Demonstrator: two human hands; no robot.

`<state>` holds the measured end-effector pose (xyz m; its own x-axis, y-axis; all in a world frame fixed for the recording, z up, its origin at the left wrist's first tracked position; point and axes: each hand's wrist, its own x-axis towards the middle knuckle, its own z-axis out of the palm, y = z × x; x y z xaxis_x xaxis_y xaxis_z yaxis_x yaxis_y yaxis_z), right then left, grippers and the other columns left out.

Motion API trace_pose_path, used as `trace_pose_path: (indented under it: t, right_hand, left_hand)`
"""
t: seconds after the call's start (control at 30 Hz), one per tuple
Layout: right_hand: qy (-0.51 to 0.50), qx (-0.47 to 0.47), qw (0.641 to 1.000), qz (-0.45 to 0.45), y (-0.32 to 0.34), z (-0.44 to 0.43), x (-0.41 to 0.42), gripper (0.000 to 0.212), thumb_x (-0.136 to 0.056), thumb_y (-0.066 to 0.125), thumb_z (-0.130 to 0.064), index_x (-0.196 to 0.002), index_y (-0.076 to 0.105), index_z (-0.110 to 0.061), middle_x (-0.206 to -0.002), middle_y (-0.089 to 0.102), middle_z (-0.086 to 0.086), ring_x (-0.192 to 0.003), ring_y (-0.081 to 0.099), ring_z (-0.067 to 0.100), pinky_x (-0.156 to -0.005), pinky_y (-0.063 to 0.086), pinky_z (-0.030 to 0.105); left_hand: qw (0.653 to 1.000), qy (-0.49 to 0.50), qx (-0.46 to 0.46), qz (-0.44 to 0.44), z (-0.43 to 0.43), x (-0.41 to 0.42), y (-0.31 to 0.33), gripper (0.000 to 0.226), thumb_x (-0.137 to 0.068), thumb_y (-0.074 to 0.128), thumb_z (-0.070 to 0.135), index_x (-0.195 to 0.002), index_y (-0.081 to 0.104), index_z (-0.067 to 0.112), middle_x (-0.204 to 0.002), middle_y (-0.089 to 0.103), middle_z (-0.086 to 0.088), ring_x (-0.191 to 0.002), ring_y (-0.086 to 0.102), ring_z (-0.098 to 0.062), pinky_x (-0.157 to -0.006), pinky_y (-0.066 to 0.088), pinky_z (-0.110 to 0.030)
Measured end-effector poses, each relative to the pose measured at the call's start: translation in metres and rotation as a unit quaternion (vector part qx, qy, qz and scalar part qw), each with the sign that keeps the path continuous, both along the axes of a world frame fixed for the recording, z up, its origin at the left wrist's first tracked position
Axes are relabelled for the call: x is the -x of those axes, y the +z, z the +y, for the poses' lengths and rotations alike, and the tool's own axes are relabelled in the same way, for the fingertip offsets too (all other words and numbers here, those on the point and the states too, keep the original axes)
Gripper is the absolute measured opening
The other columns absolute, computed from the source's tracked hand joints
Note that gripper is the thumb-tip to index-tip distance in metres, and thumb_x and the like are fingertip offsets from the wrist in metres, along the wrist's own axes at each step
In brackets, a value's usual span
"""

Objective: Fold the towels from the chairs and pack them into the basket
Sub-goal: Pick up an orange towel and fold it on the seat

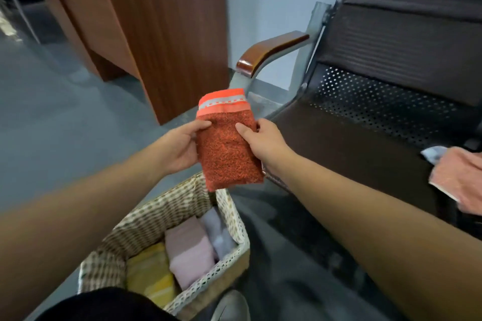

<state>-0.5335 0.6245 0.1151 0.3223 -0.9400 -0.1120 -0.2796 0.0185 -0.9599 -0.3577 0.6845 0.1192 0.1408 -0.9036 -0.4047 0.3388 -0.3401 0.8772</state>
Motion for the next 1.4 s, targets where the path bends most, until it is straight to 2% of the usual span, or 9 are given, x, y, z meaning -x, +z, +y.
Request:
trace_pose_path:
  t: [0.23,0.5,0.6,0.73,0.93,1.0,1.13,1.3,1.4]
  right_hand:
    - [0.082,-0.102,0.989,0.067,-0.087,0.042,-0.065,0.012,-0.093,0.068,-0.026,-0.091,0.059,-0.019,-0.103,0.07,0.008,-0.098,0.067,0.026,-0.091,0.055,0.041]
    - [0.215,-0.206,0.939,0.173,-0.197,0.1,-0.12,0.016,-0.089,0.067,-0.012,-0.105,0.067,-0.013,-0.106,0.072,0.003,-0.1,0.068,0.022,-0.091,0.056,0.036]
    - [0.294,-0.192,0.909,0.226,-0.218,0.121,-0.133,0.023,-0.095,0.064,-0.017,-0.118,0.064,-0.017,-0.113,0.069,0.006,-0.108,0.066,0.023,-0.088,0.051,0.027]
    - [0.325,-0.191,0.9,0.218,-0.24,0.146,-0.158,0.022,-0.093,0.064,-0.013,-0.115,0.064,-0.014,-0.119,0.068,0.013,-0.112,0.063,0.027,-0.09,0.05,0.027]
    - [0.383,-0.138,0.861,0.305,-0.284,0.163,-0.179,0.072,-0.094,0.064,-0.026,-0.148,0.024,-0.001,-0.139,0.049,0.019,-0.126,0.051,0.033,-0.094,0.042,0.029]
    - [0.424,-0.079,0.841,0.327,-0.293,0.156,-0.178,0.068,-0.093,0.064,-0.025,-0.148,0.03,-0.004,-0.139,0.049,0.019,-0.125,0.051,0.034,-0.098,0.044,0.031]
    - [0.443,0.129,0.8,0.384,-0.288,0.132,-0.173,0.056,-0.091,0.056,-0.025,-0.144,0.041,-0.014,-0.141,0.042,0.02,-0.13,0.04,0.04,-0.105,0.037,0.042]
    - [0.56,0.052,0.602,0.567,-0.297,0.107,-0.159,0.111,-0.084,0.077,-0.03,-0.157,-0.006,-0.043,-0.162,-0.028,0.013,-0.15,-0.017,0.044,-0.118,0.007,0.064]
    - [0.601,0.033,0.593,0.535,-0.303,0.11,-0.158,0.116,-0.083,0.078,-0.034,-0.156,-0.011,-0.043,-0.16,-0.035,0.009,-0.148,-0.025,0.042,-0.119,0.004,0.062]
  left_hand:
    - [0.994,0.048,-0.094,-0.029,0.069,-0.066,-0.104,0.012,-0.094,0.057,0.016,-0.106,0.058,0.017,-0.092,0.061,-0.005,-0.079,0.061,-0.019,-0.071,0.051,-0.032]
    - [0.973,0.146,-0.18,0.019,0.158,-0.084,-0.216,0.035,-0.089,0.063,0.01,-0.123,0.065,0.012,-0.116,0.072,-0.015,-0.107,0.068,-0.034,-0.101,0.05,-0.052]
    - [0.951,0.191,-0.243,0.01,0.187,-0.089,-0.25,0.023,-0.095,0.058,0.005,-0.117,0.067,0.006,-0.1,0.076,-0.013,-0.098,0.07,-0.032,-0.09,0.054,-0.042]
    - [0.921,0.222,-0.296,-0.125,0.201,-0.11,-0.279,0.034,-0.096,0.061,0.01,-0.129,0.06,0.005,-0.116,0.07,-0.016,-0.106,0.066,-0.032,-0.096,0.052,-0.043]
    - [0.817,0.133,-0.384,-0.408,0.208,-0.118,-0.307,0.071,-0.097,0.049,0.046,-0.151,0.027,0.007,-0.142,0.053,-0.015,-0.126,0.054,-0.036,-0.109,0.04,-0.046]
    - [0.812,0.13,-0.359,-0.442,0.204,-0.107,-0.301,0.065,-0.1,0.027,0.058,-0.146,0.041,0.015,-0.138,0.056,-0.013,-0.124,0.054,-0.035,-0.108,0.04,-0.047]
    - [0.726,-0.092,-0.287,-0.618,0.196,-0.098,-0.291,0.055,-0.103,0.042,0.036,-0.147,0.033,0.004,-0.147,0.037,-0.022,-0.134,0.037,-0.04,-0.11,0.034,-0.05]
    - [0.63,-0.371,-0.38,-0.567,0.198,-0.112,-0.317,0.139,-0.074,0.069,0.07,-0.152,-0.024,0.003,-0.162,-0.02,-0.018,-0.152,-0.011,-0.034,-0.124,-0.002,-0.045]
    - [0.609,-0.383,-0.398,-0.569,0.188,-0.116,-0.333,0.142,-0.074,0.066,0.073,-0.148,-0.031,0.0,-0.16,-0.029,-0.02,-0.151,-0.018,-0.033,-0.124,-0.005,-0.045]
